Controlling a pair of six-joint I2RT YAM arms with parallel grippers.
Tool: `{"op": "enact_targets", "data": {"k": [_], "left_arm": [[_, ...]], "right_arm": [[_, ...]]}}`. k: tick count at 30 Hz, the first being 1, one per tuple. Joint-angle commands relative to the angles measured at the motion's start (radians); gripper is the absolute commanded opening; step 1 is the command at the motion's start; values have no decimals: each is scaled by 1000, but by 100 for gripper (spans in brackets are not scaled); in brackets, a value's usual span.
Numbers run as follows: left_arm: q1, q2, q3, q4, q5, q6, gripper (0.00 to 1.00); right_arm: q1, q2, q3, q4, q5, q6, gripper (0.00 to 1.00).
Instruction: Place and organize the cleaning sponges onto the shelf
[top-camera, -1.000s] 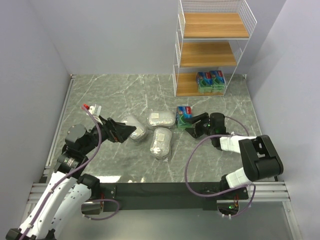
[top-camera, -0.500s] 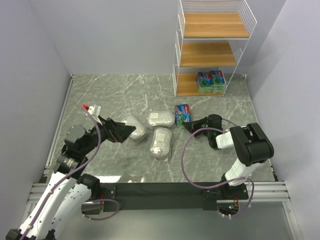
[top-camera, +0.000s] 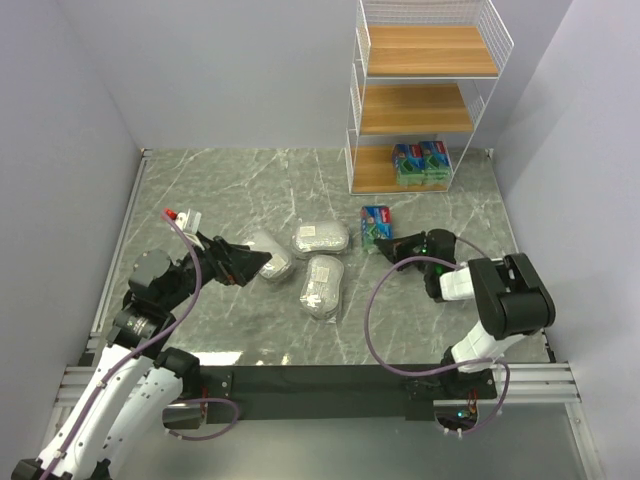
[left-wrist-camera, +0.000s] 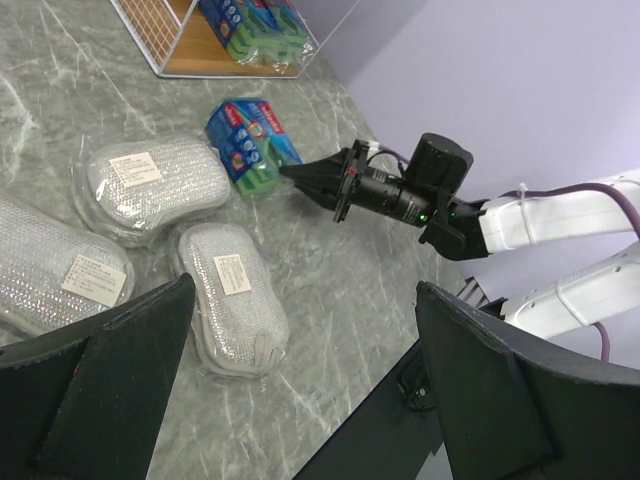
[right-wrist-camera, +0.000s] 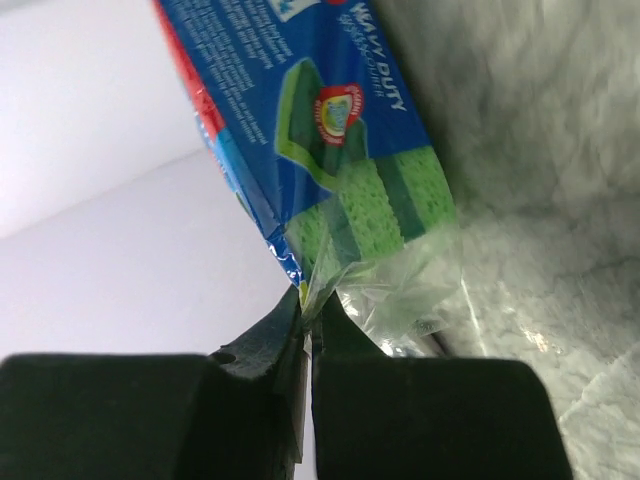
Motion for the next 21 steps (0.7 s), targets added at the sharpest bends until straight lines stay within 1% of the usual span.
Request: {"op": "enact_targets", "data": {"k": [1,4,8,9,13,15,17,21], "left_arm": [[-3,-1,5,12,-3,-8,99],[-3,-5,3,15,-5,-8,99],[-4,-5,5,10,-5,-6,99],[-4,-7,3,12,-5,-6,99],[-3,-5,5,9,-5,-6,99],[-4,-6,3,13,-5,-6,99],[-4,-1,5,13,-3,-5,99],[-3,4,5,13,0,-5,99]], "right_arm": [[-42,-82,48,-25,-13,-32,0],[-75,-89,103,-51,-23,-51,0],[-97,-40,212,-94,-42,-78,0],[-98,-8,264,-106,-49,-86,0],[-100,95,385,-108,-76,-78,0],[-100,154,452,-98,-71,-77,0],[-98,219,511,-138,-65,-78,0],[-100,322,657,-127,-50,-55,0]]}}
